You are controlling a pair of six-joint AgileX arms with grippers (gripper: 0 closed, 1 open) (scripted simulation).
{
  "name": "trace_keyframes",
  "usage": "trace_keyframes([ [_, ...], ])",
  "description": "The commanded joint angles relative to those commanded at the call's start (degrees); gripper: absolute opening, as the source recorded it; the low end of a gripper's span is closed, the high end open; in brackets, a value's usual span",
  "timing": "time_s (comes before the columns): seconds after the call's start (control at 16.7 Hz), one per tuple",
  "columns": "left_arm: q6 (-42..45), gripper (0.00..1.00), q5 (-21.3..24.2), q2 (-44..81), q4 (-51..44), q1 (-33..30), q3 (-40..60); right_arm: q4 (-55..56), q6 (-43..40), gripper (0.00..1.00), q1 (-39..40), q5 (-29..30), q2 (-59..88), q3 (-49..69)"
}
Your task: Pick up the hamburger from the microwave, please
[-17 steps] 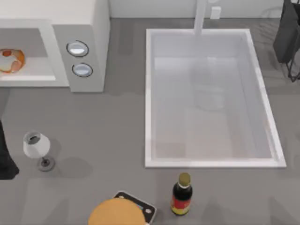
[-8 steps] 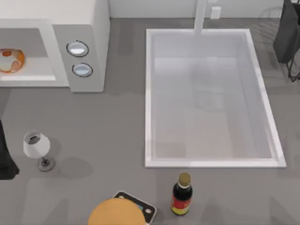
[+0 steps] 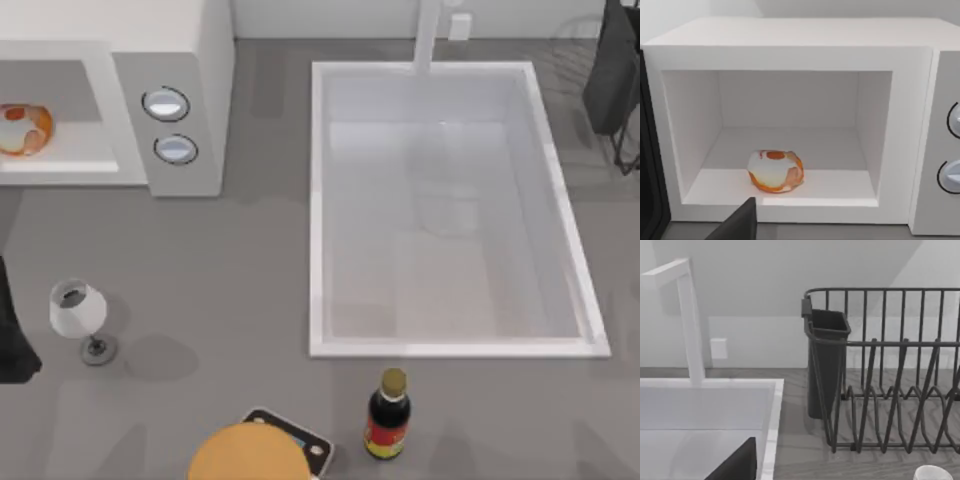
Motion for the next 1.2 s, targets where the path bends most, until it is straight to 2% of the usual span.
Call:
trace_keyframes([
  [0.42,0.02,1.0,0.04,0.54,0.25,0.04,0.22,0.0,0.0,1.0,0.0,0.0,0.0,0.0],
  [0.6,0.17,1.0,0.42,5.53,2.51,0.36,2.21,0.0,0.0,1.0,0.0,0.0,0.0,0.0],
  [0.9,0.72,1.0,1.84,23.93,10.86,1.51,9.6,0.0,0.0,1.0,0.0,0.0,0.0,0.0],
  [1.2,1.52,1.0,3.87,50.5,22.94,3.07,20.31,0.0,0.0,1.0,0.0,0.0,0.0,0.0],
])
